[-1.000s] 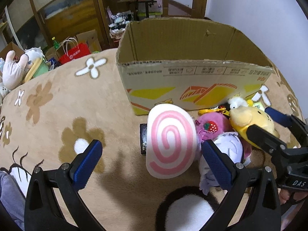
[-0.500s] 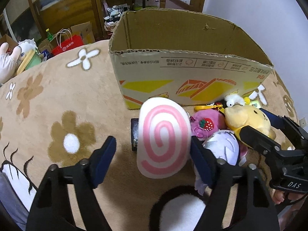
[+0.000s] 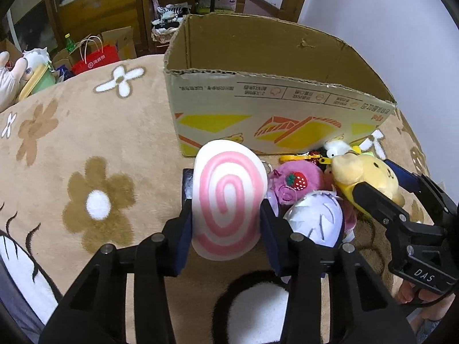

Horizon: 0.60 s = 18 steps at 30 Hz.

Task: Organize soft objects
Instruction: 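Close the right gripper on the yellow dog plush while the left grips the pink swirl cushion, then lift both held plushes up and carry them over the open box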

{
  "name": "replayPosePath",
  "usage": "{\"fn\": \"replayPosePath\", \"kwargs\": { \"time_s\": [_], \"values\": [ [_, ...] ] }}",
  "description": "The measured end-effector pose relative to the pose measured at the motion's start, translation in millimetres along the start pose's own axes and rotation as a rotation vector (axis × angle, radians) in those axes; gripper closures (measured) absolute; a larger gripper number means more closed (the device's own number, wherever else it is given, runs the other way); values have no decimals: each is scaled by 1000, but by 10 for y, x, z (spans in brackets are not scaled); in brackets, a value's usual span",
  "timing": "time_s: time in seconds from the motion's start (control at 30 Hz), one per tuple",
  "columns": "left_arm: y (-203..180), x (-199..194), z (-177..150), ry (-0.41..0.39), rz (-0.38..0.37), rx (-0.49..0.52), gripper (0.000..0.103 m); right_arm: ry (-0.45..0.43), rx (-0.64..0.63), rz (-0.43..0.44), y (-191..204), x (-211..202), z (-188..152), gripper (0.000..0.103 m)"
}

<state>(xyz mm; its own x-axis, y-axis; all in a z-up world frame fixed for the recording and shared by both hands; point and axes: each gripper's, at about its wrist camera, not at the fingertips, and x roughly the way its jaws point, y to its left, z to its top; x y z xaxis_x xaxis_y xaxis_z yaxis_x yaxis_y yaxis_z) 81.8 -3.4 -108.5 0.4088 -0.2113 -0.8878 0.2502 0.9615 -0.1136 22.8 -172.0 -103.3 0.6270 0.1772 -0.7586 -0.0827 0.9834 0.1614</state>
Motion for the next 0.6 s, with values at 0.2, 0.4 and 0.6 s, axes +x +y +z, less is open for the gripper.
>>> {"fn": "replayPosePath", "kwargs": {
  "time_s": [0.2,0.4,0.6],
  "values": [
    [27,-78,-16,-24,12,-18,63,-42,-16,-38,-8,-85,12,19],
    [30,-206,-25,-68,56,-16,63,-120,-87,-105,92,-250,-9,19],
    [-41,-422,-79,-147,105,15,63,-174,-147,-147,252,-424,-15,19]
  ]
}}
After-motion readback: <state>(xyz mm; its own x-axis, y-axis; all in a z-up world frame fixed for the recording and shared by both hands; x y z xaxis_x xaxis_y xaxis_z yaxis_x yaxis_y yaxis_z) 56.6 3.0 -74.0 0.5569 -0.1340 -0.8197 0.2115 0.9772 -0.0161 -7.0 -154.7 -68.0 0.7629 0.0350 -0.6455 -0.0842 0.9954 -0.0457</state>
